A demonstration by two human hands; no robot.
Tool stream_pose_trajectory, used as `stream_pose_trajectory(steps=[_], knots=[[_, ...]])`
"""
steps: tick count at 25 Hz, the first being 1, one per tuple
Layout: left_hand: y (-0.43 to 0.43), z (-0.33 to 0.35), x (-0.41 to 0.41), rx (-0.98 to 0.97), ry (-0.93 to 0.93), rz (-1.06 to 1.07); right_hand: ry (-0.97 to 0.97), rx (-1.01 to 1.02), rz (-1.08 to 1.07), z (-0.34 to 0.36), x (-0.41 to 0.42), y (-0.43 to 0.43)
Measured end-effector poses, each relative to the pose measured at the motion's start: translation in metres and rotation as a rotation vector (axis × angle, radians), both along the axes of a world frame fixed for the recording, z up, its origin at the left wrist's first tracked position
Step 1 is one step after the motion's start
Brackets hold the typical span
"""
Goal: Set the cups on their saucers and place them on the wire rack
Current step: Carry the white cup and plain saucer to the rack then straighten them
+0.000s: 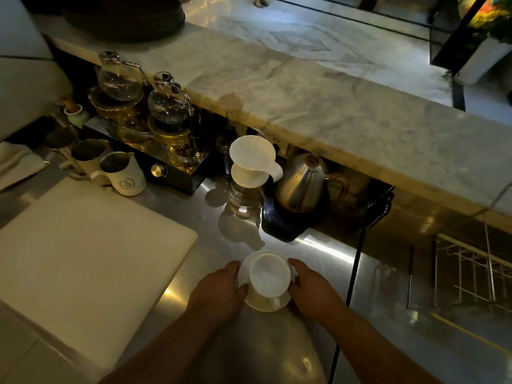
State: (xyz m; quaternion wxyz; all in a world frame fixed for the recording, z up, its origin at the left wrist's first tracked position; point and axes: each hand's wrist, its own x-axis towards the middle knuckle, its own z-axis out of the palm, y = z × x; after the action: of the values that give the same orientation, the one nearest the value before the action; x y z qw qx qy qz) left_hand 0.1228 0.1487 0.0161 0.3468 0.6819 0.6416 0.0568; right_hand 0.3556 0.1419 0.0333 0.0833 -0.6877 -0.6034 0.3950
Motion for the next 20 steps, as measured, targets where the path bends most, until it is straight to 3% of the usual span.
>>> stream_pose_trajectory(steps=[10, 20], knots=[[-0.003, 0.004, 0.008, -0.113, -0.157, 0.091, 0.076, -0.048, -0.092, -0.004, 0.008, 0.000], [-0.027, 0.102, 0.058, -0.049, -0.227, 0.132, 0.213, 0.049, -0.177, 0.094, 0.069, -0.033]])
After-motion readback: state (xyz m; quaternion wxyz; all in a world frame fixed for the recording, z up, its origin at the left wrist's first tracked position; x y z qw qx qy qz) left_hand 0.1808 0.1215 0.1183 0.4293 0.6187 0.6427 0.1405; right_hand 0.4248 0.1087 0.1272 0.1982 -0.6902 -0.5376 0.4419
